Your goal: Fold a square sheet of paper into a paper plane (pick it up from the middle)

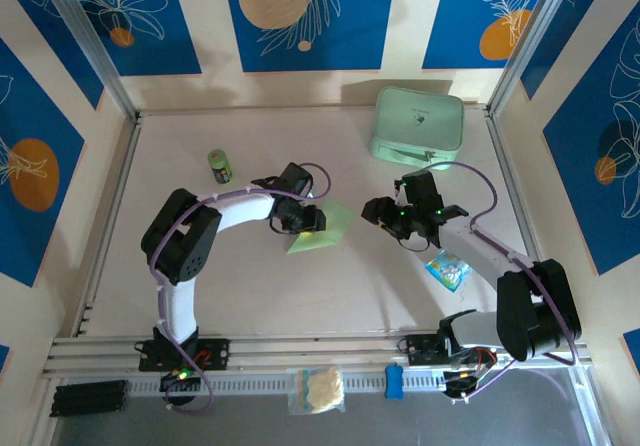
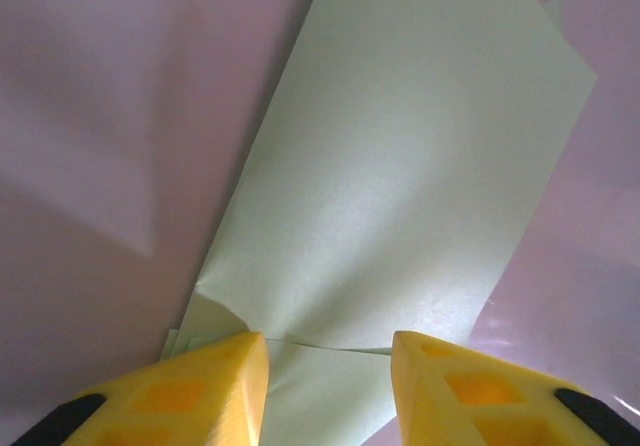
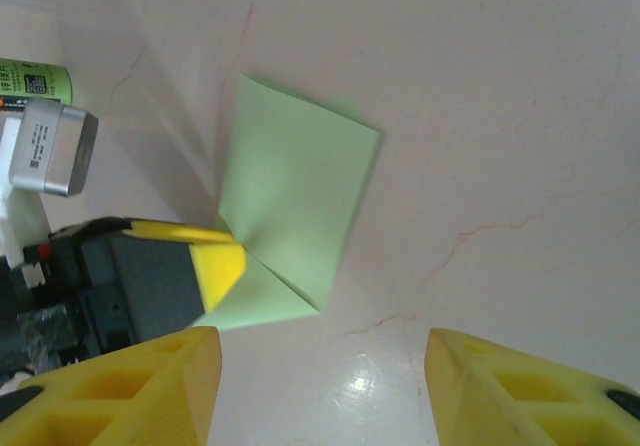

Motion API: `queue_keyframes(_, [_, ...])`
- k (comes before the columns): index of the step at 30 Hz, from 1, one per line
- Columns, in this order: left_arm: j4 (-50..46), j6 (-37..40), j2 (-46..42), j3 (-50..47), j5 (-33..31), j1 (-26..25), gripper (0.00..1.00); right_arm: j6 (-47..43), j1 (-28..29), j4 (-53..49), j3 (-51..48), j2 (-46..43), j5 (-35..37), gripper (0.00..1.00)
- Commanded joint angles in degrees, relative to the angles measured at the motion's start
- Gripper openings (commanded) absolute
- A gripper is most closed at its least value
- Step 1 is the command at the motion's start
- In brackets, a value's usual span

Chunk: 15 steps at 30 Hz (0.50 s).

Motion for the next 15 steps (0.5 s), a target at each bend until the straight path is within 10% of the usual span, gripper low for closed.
queue_keyframes(1, [1.8, -5.1, -4.0, -1.2, 2.0, 0.1, 0.41, 3.9, 1.6, 1.5, -0.3, 1.0, -0.2, 0.55])
queue_keyframes(15, [1.5, -5.8, -9.3, -8.1, 1.2, 0.1, 0.35, 13.3, 8.8, 3.1, -0.7, 5.0, 3.7, 0.56])
